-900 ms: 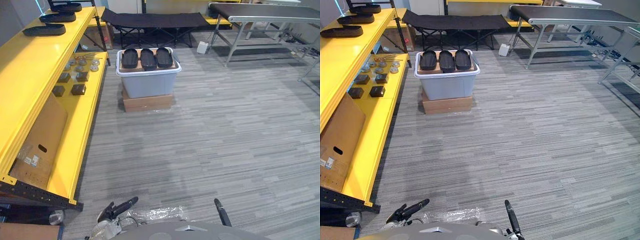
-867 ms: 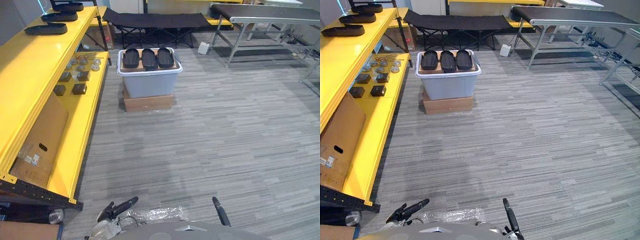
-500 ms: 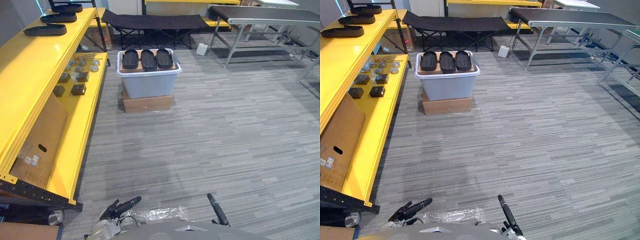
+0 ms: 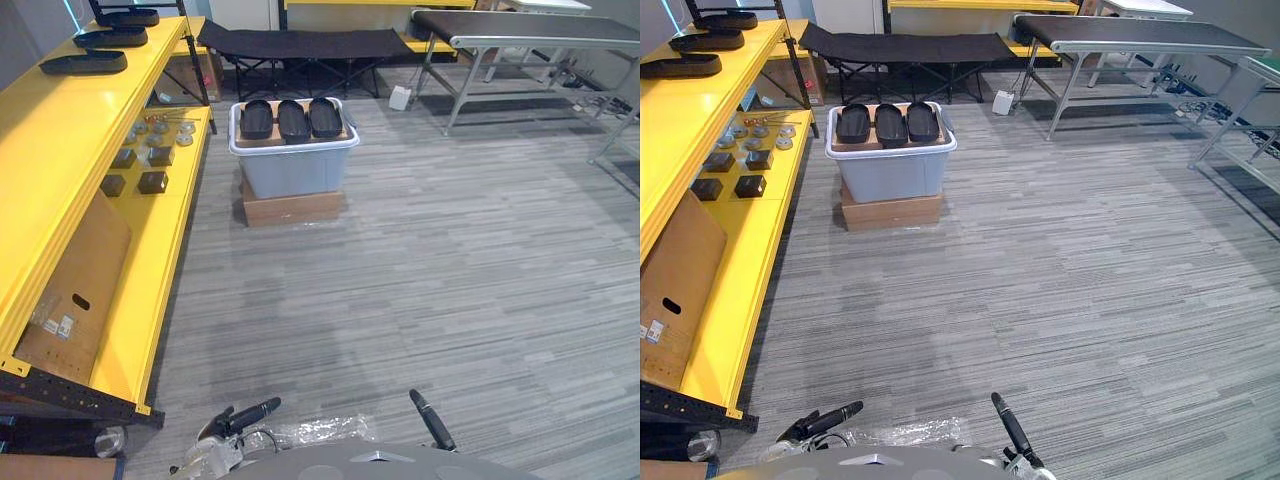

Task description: Walk over and take three plastic housings, then place them on the shelf

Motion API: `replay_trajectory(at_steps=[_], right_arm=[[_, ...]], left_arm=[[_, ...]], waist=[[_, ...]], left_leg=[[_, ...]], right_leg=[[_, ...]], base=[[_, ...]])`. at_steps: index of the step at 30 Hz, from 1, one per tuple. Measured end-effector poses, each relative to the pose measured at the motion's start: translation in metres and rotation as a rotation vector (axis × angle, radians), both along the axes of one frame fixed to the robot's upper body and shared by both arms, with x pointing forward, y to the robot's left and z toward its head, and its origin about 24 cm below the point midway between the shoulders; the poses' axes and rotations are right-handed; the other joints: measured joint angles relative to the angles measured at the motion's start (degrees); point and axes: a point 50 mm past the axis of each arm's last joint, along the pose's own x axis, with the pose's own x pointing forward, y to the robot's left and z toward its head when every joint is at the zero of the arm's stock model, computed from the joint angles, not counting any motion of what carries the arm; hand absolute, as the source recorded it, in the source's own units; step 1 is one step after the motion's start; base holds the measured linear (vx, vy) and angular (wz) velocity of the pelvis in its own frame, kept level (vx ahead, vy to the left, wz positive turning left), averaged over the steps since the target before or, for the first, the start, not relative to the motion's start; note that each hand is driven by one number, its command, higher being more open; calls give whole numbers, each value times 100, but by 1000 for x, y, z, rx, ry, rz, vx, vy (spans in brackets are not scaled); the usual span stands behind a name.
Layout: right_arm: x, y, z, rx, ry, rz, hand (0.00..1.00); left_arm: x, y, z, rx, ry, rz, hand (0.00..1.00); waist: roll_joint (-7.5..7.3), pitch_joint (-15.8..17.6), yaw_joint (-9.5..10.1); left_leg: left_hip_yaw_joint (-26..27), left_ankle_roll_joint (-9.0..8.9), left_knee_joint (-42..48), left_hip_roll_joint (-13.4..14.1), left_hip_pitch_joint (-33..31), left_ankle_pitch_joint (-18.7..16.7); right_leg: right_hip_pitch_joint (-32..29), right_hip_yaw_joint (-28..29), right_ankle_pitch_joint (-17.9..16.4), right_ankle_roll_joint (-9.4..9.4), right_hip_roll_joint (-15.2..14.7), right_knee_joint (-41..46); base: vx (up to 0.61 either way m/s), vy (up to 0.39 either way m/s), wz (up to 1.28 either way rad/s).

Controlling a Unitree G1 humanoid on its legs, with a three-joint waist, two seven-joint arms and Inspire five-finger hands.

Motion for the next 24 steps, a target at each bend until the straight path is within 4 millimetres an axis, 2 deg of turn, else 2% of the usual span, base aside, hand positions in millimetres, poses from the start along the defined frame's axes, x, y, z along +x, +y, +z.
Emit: replay_trajectory(at_steps=[3, 6, 11, 13, 14, 15, 16, 17, 18, 19, 21, 23, 24], right_arm=[[-2, -1, 0, 3, 9, -5, 100], [-2, -3, 0, 14, 2, 15, 100], [-2, -6, 0, -14, 17, 166, 100], [-1, -7, 0, -14, 20, 169, 100], [-2, -6, 0, 0, 27, 160, 100], [-1, -9, 1, 14, 13, 151, 100], [4, -10, 2, 17, -8, 149, 100], [9, -10, 3, 17, -34, 147, 100], [9, -9, 3, 23, -42, 141, 100], [8, -7, 3, 26, -41, 147, 100], [7, -4, 2, 42, -50, 134, 100], [6, -4, 2, 57, -53, 126, 100], [4, -3, 2, 63, -49, 123, 100]], left_arm=[[1, -1, -1, -9, 12, 1, 100], [3, 0, 0, -5, -10, -5, 100], [8, -4, 2, -41, -70, -52, 100], [10, -3, 2, -49, -81, -71, 100], [11, -2, 3, -46, -86, -94, 100], [16, -2, 4, -54, -101, -105, 100], [17, -3, 5, -64, -108, -111, 100], [20, -2, 6, -77, -116, -121, 100], [24, 0, 8, -79, -123, -129, 100], [24, 3, 8, -77, -120, -145, 100], [26, 4, 8, -73, -102, -206, 100], [30, 1, 9, -77, -89, -263, 100], [30, 1, 9, -77, -84, -270, 100]], waist=[[54, 23, 4], [46, 25, 16], [44, 19, 57], [41, 37, 58], [-14, 83, 49], [12, 221, 74], [37, 252, 82], [86, 389, 42], [43, 457, 6], [20, 483, -15], [13, 479, -74], [9, 482, -103], [9, 483, -108]], left_leg=[[15, -4, -1, 1, 73, -4], [20, -16, -1, 4, 54, -13], [19, 17, 1, 0, -76, -54], [6, 102, 21, -30, -137, -109], [-23, 164, 76, -57, -145, -180], [20, 203, 298, -11, -182, -340], [43, 224, 442, 15, -234, -430], [64, 281, 728, 60, -252, -614], [74, 291, 861, 109, -207, -713], [81, 312, 925, 174, -144, -773], [72, 175, 1059, 311, -135, -876], [29, 27, 1107, 387, -118, -977], [15, -21, 1111, 411, -99, -1007]], right_leg=[[48, 14, -2, 0, 1, -1], [25, 22, -5, 2, 3, -1], [-192, 31, -101, 0, -27, 193], [-515, 30, -444, 78, -158, 863], [-779, 53, -677, 271, -307, 1513], [-1329, 126, -741, 321, -459, 2722], [-1680, 146, -669, 288, -565, 3397], [-2226, 153, -654, 147, -774, 4454], [-2422, 154, -755, 23, -815, 4722], [-2501, 150, -812, 44, -786, 4595], [-2494, 197, -767, 102, -593, 3566], [-2493, 227, -567, 234, -459, 2118], [-2492, 251, -472, 228, -432, 1849]], base=[[-68, -6, -2], [-62, -2, -2], [-35, 2, -1], [50, 44, 7], [88, 80, -3], [69, 88, -11], [43, 93, -16], [45, 62, -7], [126, 70, -1], [200, 55, 0], [263, 20, 3], [357, -62, 5], [376, -121, 13]])
